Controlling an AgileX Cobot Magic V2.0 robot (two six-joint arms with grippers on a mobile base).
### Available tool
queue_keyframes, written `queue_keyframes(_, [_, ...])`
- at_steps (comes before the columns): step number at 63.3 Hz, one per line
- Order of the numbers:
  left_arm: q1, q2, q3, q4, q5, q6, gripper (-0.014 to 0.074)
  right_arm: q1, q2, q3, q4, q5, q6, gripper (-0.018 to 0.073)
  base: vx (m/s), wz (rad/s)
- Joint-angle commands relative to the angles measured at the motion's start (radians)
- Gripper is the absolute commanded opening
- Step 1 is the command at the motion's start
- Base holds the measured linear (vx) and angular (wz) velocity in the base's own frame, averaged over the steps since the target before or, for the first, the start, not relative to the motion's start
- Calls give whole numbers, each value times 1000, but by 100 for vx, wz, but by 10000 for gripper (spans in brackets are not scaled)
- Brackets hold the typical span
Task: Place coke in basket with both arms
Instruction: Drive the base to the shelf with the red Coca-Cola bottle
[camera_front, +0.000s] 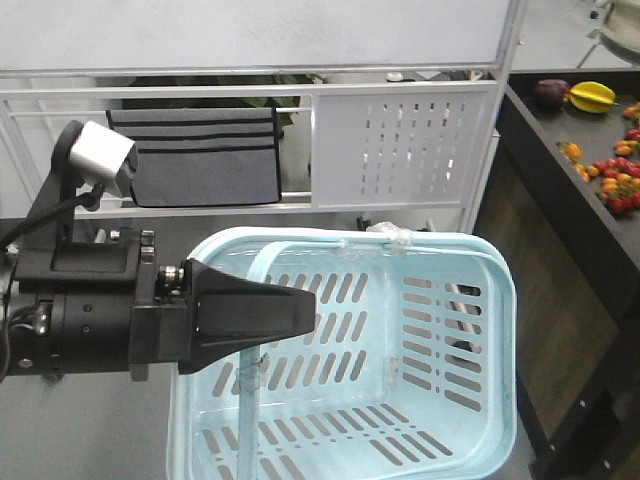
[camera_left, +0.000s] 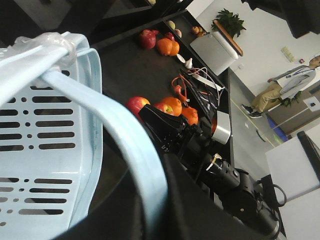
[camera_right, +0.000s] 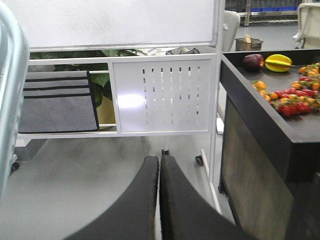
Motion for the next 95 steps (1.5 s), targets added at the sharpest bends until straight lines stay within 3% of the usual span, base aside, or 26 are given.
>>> queue_keyframes(1, [-4, -24, -25, -87, 10, 11, -6, -3, -17, 11, -7, -74, -8, -5, 28, 16])
queue_keyframes(51, [-4, -24, -25, -87, 10, 11, -6, -3, -17, 11, -7, -74, -8, -5, 27, 27])
queue_keyframes(95, [-4, -24, -25, -87, 10, 11, -6, -3, -17, 11, -7, -74, -8, -5, 19, 62])
